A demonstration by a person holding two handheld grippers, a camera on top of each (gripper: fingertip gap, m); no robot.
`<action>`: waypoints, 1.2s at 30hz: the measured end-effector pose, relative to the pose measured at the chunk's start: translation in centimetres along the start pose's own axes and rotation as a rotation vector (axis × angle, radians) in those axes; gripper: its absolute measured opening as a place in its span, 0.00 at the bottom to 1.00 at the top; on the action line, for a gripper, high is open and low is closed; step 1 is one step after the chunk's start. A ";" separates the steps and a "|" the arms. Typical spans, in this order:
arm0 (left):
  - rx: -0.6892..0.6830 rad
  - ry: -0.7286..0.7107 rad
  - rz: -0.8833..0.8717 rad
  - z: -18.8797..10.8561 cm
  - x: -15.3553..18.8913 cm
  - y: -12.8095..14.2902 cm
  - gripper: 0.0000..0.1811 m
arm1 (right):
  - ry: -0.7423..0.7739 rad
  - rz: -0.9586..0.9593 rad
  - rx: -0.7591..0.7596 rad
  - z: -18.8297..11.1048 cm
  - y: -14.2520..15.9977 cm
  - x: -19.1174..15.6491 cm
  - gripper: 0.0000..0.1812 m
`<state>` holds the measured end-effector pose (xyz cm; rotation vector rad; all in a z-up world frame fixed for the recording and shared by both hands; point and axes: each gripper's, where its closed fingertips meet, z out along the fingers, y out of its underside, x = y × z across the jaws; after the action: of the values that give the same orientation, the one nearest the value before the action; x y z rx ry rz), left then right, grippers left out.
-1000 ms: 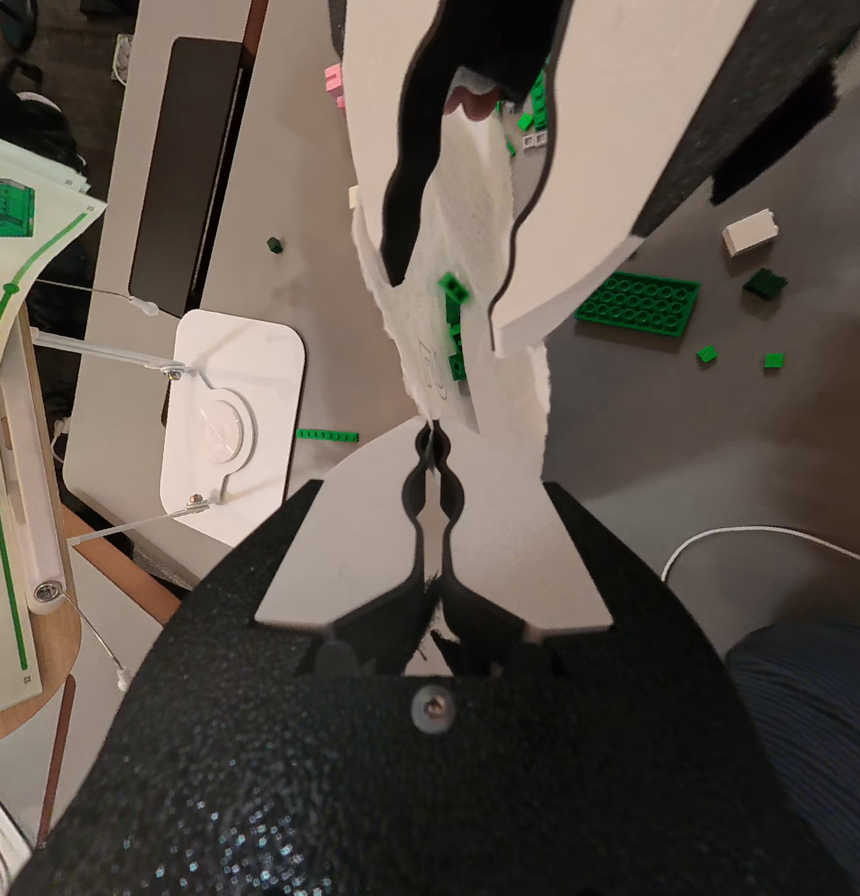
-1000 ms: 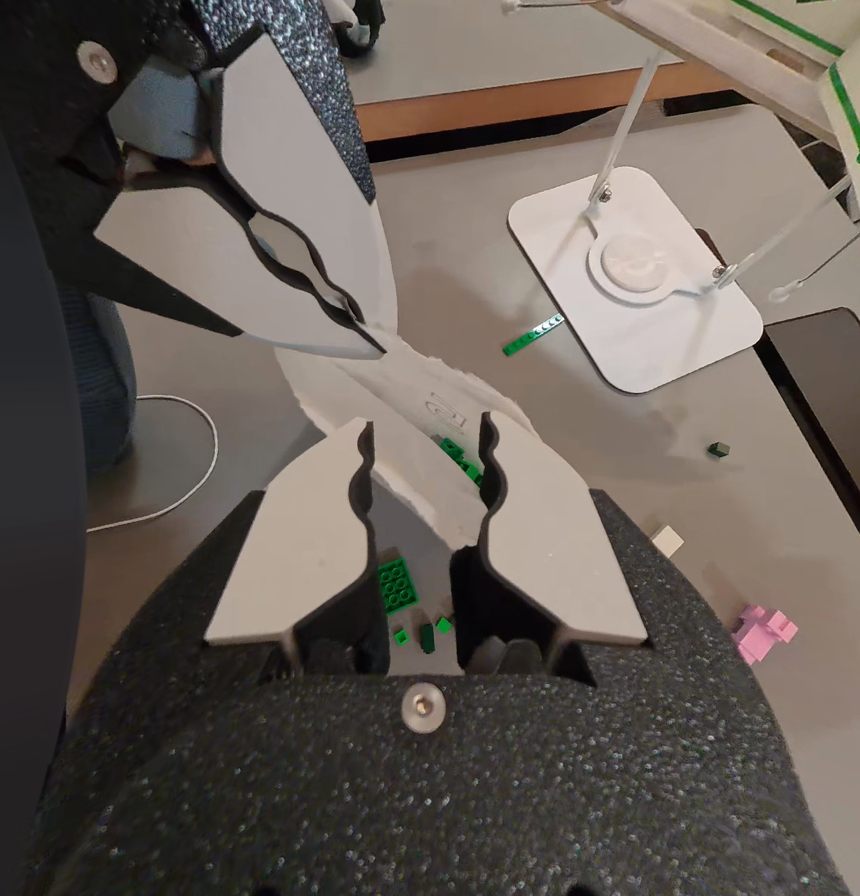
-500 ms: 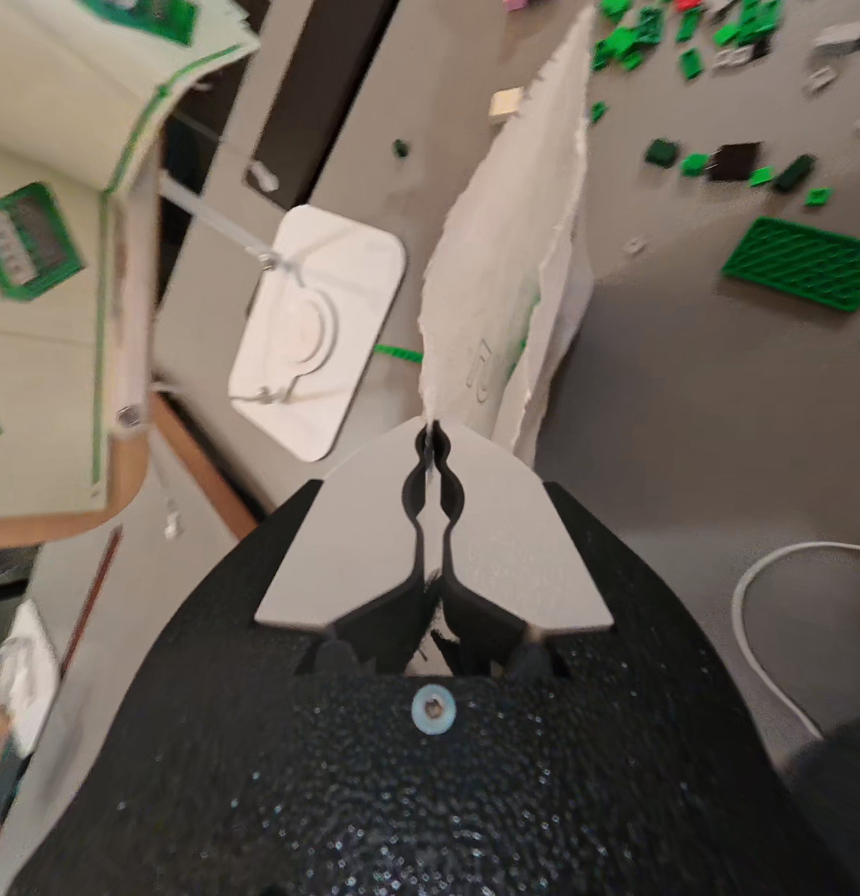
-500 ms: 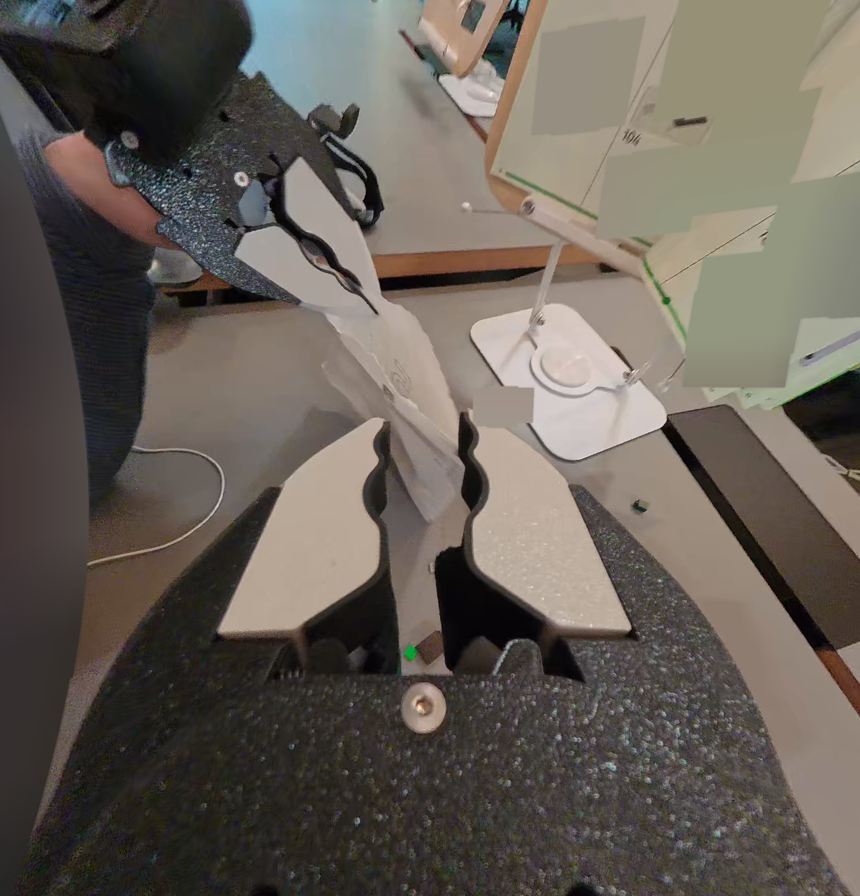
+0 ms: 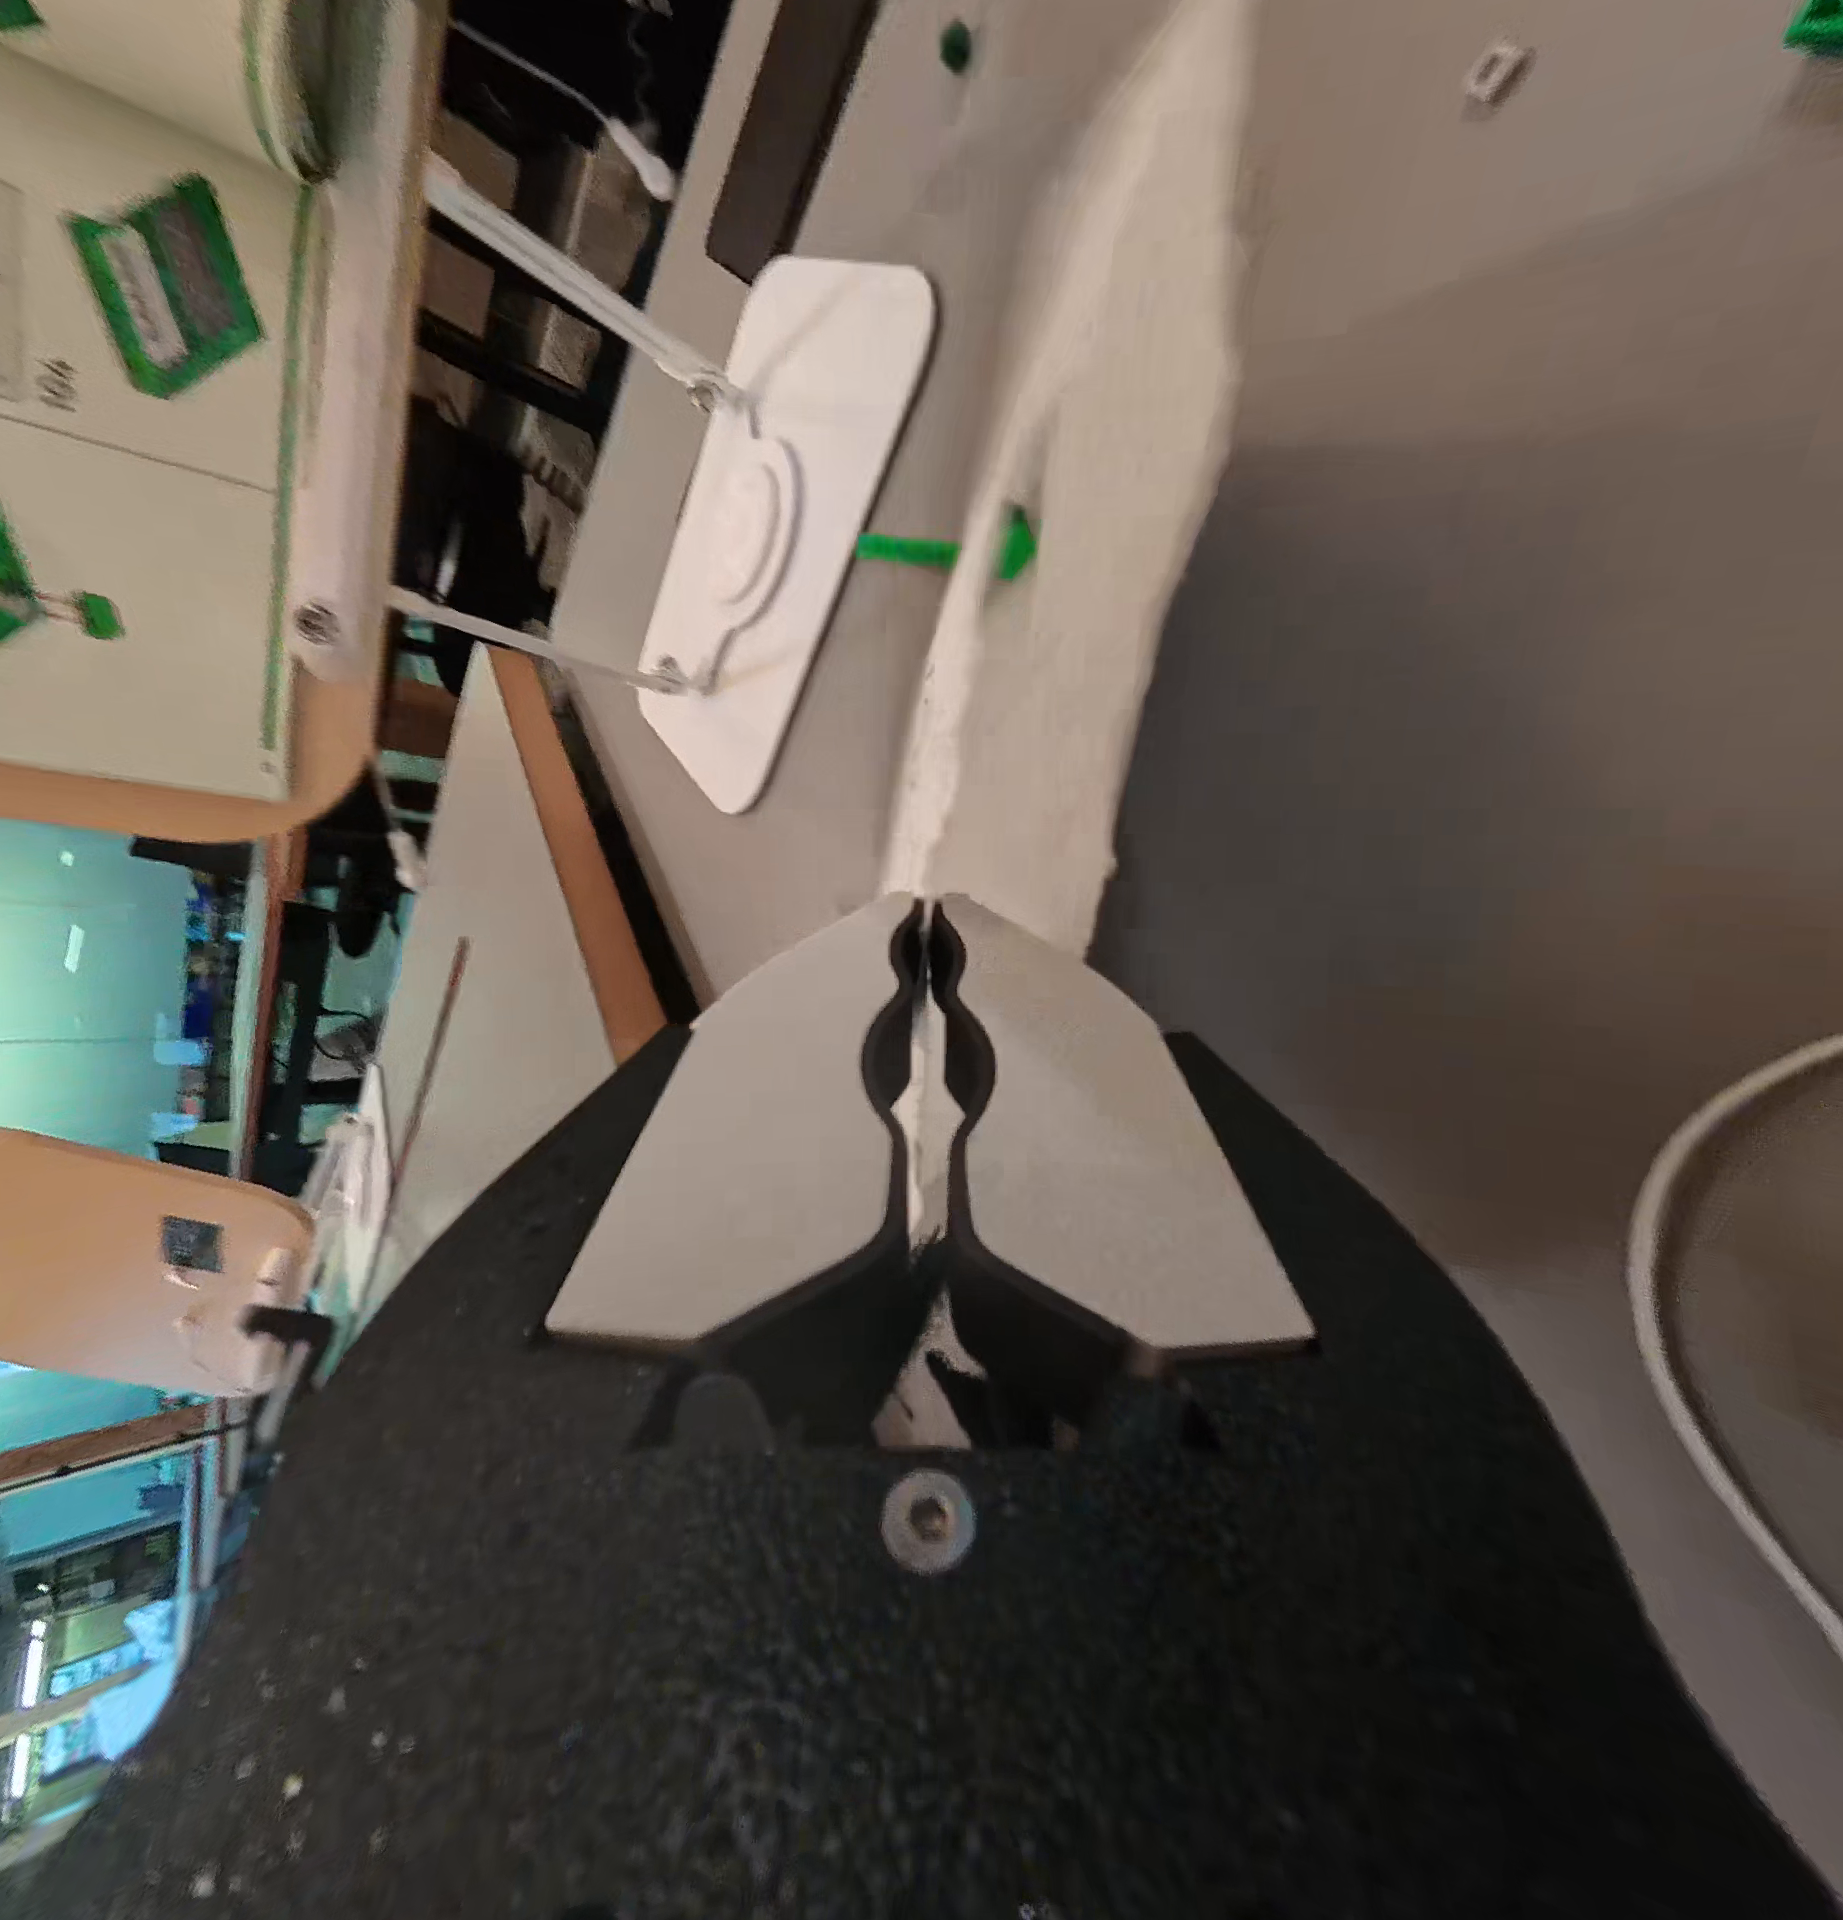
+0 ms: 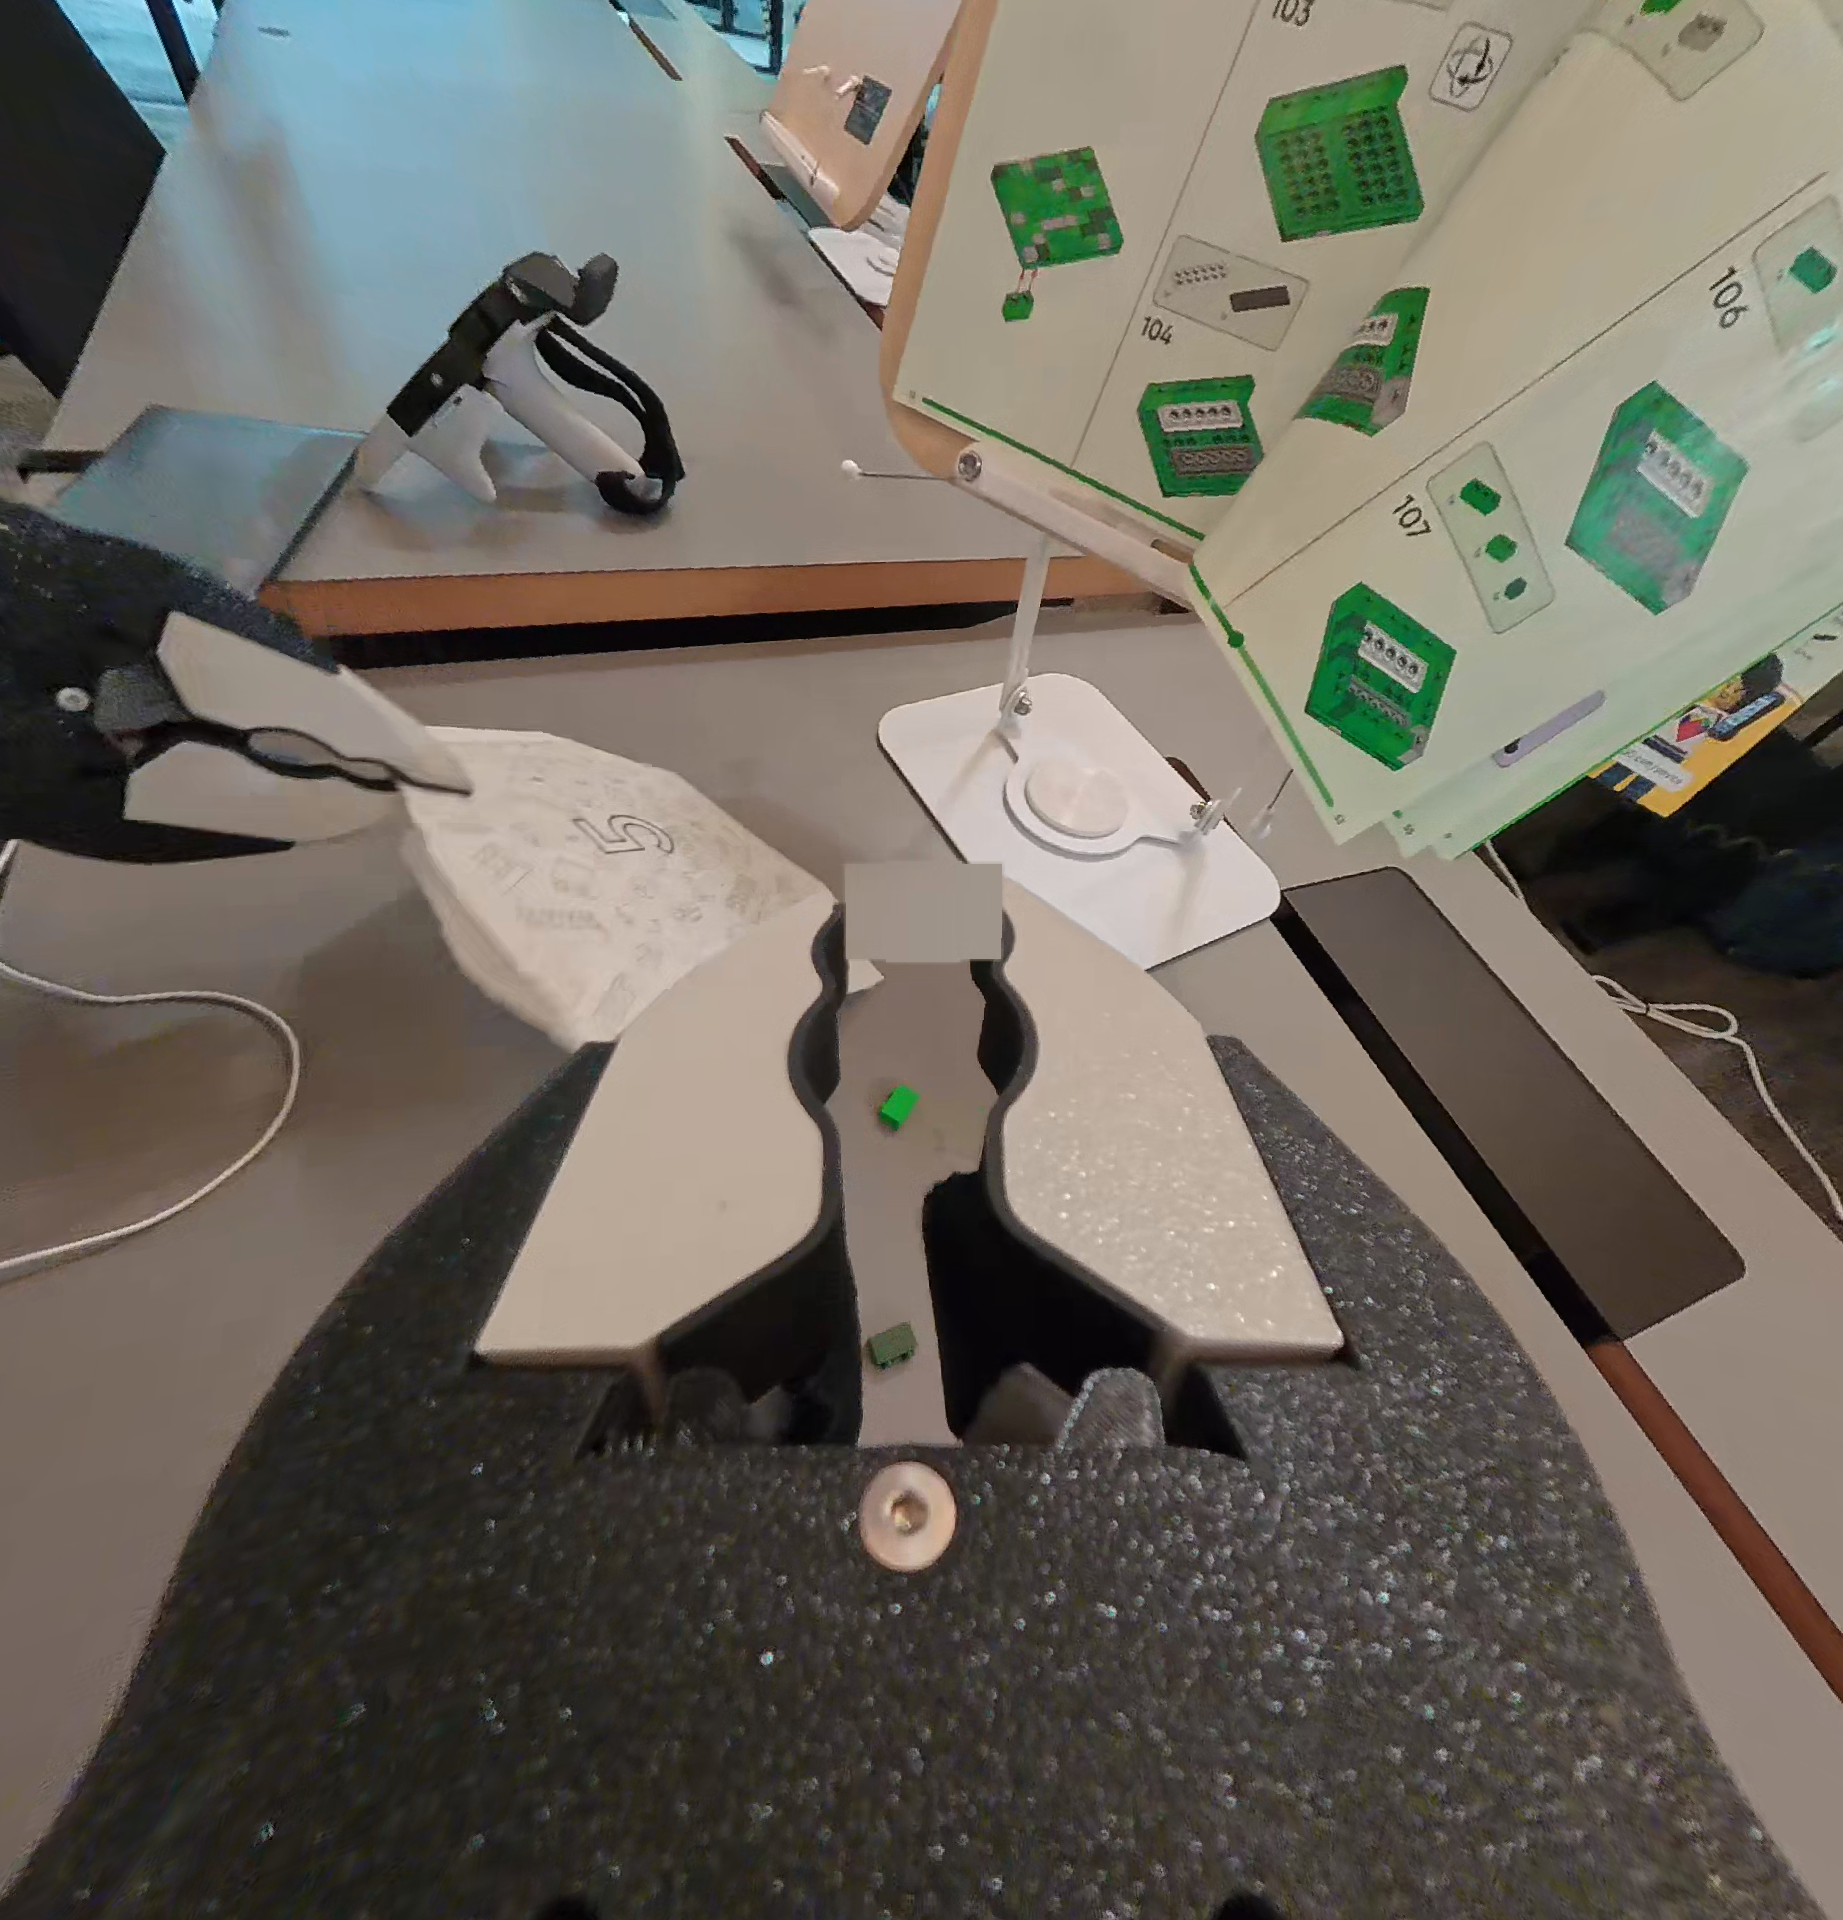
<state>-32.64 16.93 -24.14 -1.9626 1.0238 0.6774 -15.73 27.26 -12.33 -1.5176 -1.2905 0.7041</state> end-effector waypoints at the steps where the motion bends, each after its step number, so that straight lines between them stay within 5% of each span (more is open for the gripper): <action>1: -0.023 0.026 -0.021 0.1 1.1 0.6 0.01 | -0.001 -0.004 -0.004 0.2 0.3 0.1 0.12; 10: -0.054 0.362 -0.392 -1.7 8.2 1.1 0.37 | 0.026 -0.027 -0.046 1.8 2.6 2.0 0.13; 16: -0.003 0.317 -0.572 -3.6 7.9 0.2 0.62 | 0.015 -0.015 0.003 1.7 2.4 2.4 0.14; 22: 0.079 0.120 -0.661 -3.6 2.4 -1.9 0.62 | 0.066 -0.034 0.037 2.5 2.6 3.3 0.15; 29: 0.318 -0.002 -0.693 -2.0 -8.8 -8.0 0.53 | 0.134 -0.019 0.069 3.6 3.3 4.7 0.17; 36: 0.476 -0.018 -0.720 2.7 -15.1 -11.3 0.48 | 0.189 -0.022 0.002 4.6 5.3 6.1 0.18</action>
<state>-31.32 29.37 -9.80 -1.7133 0.3536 0.0377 -16.16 34.72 -17.87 -1.5276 -1.1615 0.5343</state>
